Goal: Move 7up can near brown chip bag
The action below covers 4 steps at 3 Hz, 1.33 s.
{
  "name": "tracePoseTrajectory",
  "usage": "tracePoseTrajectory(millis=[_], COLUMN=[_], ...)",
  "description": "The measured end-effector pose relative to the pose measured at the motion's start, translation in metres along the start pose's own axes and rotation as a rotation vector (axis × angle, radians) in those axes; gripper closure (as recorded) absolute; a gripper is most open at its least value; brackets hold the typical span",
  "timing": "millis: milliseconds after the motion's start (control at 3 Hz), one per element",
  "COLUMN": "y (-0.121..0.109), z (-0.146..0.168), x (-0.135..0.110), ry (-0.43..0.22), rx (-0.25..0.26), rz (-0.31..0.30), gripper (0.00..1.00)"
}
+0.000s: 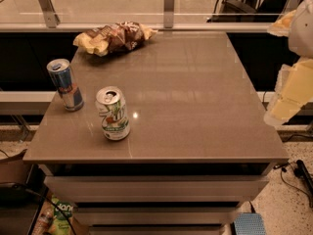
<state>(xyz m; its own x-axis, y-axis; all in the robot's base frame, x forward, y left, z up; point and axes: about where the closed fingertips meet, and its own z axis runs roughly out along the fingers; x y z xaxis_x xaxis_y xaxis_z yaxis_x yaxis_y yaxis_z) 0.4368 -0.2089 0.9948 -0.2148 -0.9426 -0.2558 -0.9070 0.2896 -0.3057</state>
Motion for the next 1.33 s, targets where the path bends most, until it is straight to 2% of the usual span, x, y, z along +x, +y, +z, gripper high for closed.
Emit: tracePoseTrajectory(millis=[333, 667, 1000, 1333], y=[0.006, 0.017, 0.022, 0.025], z=[0.004, 0.019, 0.043, 0.065], x=[-0.008, -0.022, -0.037, -0.056], ry=[-0.103, -0.248, -0.4, -0.531], rx=[0.004, 0.001, -0.028, -0.086], rz=[0.039, 0.081, 0.106, 0.116], gripper=[0.0, 0.0, 0.0, 0.0])
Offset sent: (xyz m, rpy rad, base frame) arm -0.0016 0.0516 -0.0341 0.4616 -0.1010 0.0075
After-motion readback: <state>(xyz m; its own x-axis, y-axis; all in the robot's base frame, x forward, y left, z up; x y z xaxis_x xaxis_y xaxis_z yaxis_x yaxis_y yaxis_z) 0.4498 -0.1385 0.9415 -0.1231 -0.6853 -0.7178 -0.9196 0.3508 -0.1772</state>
